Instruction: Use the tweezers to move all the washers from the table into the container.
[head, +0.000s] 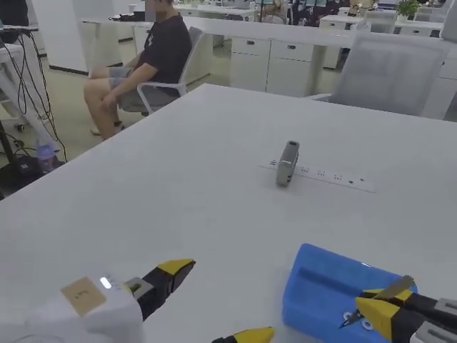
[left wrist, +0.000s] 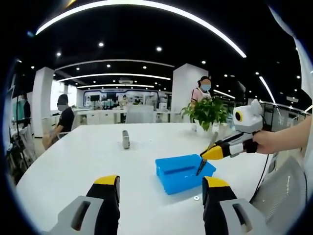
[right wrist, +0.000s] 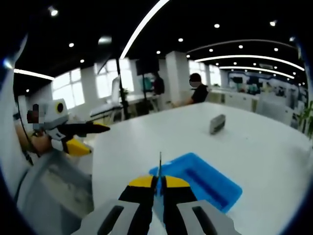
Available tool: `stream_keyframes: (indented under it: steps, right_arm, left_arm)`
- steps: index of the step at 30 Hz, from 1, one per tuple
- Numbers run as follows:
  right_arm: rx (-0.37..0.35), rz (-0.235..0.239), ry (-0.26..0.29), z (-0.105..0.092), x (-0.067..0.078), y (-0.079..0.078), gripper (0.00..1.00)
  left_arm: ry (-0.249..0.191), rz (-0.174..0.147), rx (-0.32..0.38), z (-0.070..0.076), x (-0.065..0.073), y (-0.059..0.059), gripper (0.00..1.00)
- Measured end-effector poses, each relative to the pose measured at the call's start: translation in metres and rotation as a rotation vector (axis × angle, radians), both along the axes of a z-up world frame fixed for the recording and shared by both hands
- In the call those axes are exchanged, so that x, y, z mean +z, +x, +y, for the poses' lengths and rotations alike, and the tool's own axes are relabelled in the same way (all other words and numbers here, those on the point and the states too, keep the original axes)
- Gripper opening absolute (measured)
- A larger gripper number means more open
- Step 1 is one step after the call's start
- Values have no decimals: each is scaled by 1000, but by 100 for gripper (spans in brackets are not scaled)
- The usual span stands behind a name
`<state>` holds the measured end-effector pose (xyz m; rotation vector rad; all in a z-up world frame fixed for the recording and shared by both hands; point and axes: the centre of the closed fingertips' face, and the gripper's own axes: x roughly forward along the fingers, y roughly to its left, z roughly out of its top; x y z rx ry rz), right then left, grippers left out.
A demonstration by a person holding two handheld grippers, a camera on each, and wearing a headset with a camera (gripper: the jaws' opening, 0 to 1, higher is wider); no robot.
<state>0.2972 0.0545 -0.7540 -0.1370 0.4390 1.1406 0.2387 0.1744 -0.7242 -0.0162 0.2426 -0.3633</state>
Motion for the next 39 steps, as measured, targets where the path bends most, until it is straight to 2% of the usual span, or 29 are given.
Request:
stream_keyframes:
  steps: [3, 7, 8, 10, 12, 16, 21, 26, 28, 32, 33, 35, 37, 38, 39]
  right_arm:
    - [42, 31, -22, 1, -14, -5, 3]
    - [82, 48, -82, 2, -34, -8, 3]
    - [90, 49, -90, 3, -38, -8, 3]
    - [104, 56, -97, 4, -43, -9, 3]
    - [122, 53, -115, 5, -48, -9, 3]
    - [153, 56, -134, 7, -56, -11, 3]
    - [188, 49, -129, 11, -55, -14, 3]
    - [236, 7, -144, 15, -55, -18, 3]
    - [264, -29, -161, 17, -55, -24, 3]
    - [307, -99, -213, 19, -56, -31, 3]
    - [307, -98, -222, 20, -56, -33, 3]
    - [320, -141, -266, 19, -57, -32, 2]
    - [310, -128, -271, 20, -58, -33, 2]
    - [295, -131, -283, 20, -58, -31, 2]
    - [283, -129, -288, 19, -59, -30, 2]
  left_arm:
    - [3, 0, 8, 1, 0, 1, 70]
    - [1, -6, 19, 3, 1, 1, 72]
    - [-7, -16, 21, 3, 4, 2, 75]
    - [-51, -66, 20, 1, 14, 3, 82]
    - [-64, -65, 25, 2, 15, 2, 83]
    - [-56, -65, 50, 7, 14, 4, 83]
    - [-29, -52, 64, 9, 11, 4, 84]
    - [-3, -37, 88, 13, 6, 5, 84]
    - [2, -36, 98, 15, 6, 5, 84]
    - [4, -40, 120, 19, 7, 5, 84]
    - [2, -44, 124, 20, 8, 5, 84]
    - [1, -45, 118, 20, 8, 5, 83]
    - [13, -16, 107, 19, 1, 5, 82]
    - [20, 9, 107, 19, -4, 5, 82]
    - [27, 13, 103, 18, -4, 5, 81]
